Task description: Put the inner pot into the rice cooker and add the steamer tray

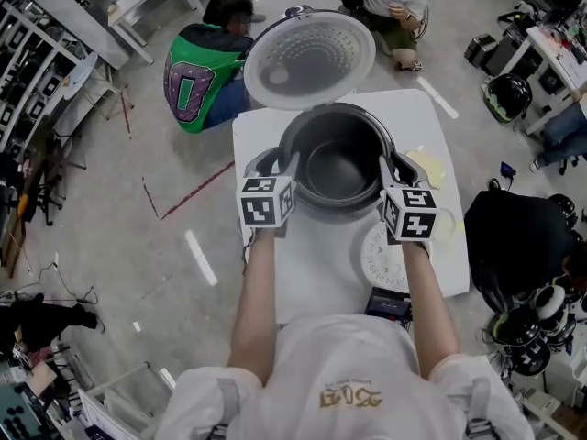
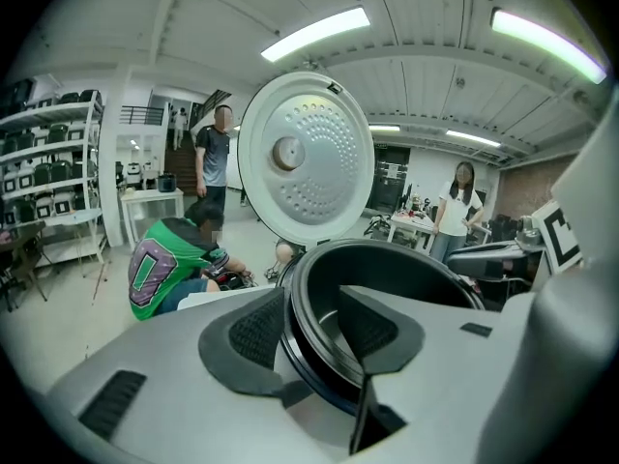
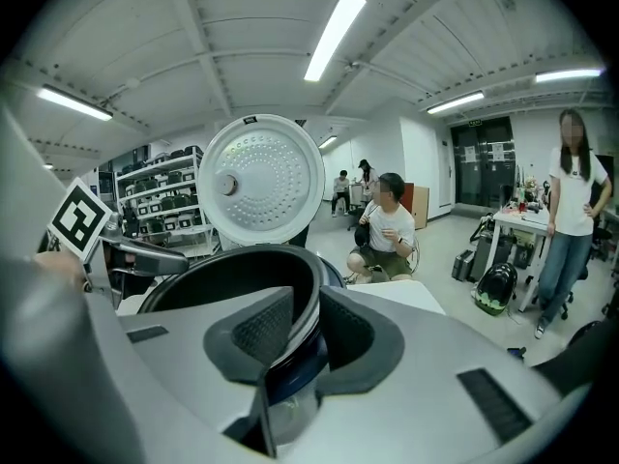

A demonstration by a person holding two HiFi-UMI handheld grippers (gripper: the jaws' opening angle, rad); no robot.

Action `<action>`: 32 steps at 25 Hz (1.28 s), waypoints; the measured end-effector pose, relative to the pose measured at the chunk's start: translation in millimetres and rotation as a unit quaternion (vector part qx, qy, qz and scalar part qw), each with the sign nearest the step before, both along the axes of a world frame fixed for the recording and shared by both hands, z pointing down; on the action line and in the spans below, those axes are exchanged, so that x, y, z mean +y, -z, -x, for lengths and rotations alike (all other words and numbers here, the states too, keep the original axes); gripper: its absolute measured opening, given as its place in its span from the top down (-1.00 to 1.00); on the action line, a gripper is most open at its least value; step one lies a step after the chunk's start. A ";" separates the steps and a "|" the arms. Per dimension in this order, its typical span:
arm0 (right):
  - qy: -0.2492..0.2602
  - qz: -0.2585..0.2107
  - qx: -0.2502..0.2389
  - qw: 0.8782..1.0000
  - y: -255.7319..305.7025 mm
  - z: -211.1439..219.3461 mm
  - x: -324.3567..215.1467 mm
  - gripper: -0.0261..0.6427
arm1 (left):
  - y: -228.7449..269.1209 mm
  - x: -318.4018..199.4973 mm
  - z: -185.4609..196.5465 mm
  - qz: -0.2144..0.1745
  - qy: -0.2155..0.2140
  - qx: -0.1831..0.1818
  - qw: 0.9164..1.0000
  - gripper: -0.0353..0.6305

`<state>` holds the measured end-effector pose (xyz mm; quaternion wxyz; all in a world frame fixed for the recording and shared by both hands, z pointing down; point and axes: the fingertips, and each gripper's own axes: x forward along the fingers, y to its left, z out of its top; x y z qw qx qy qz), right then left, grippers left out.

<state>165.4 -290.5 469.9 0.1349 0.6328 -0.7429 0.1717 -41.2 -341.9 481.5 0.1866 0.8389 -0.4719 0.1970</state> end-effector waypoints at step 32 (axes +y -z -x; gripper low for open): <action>-0.191 0.048 -0.092 0.976 -26.6 -9.4 245.2 0.49 | -6.6 190.9 -59.8 0.049 -0.214 0.144 0.965 0.48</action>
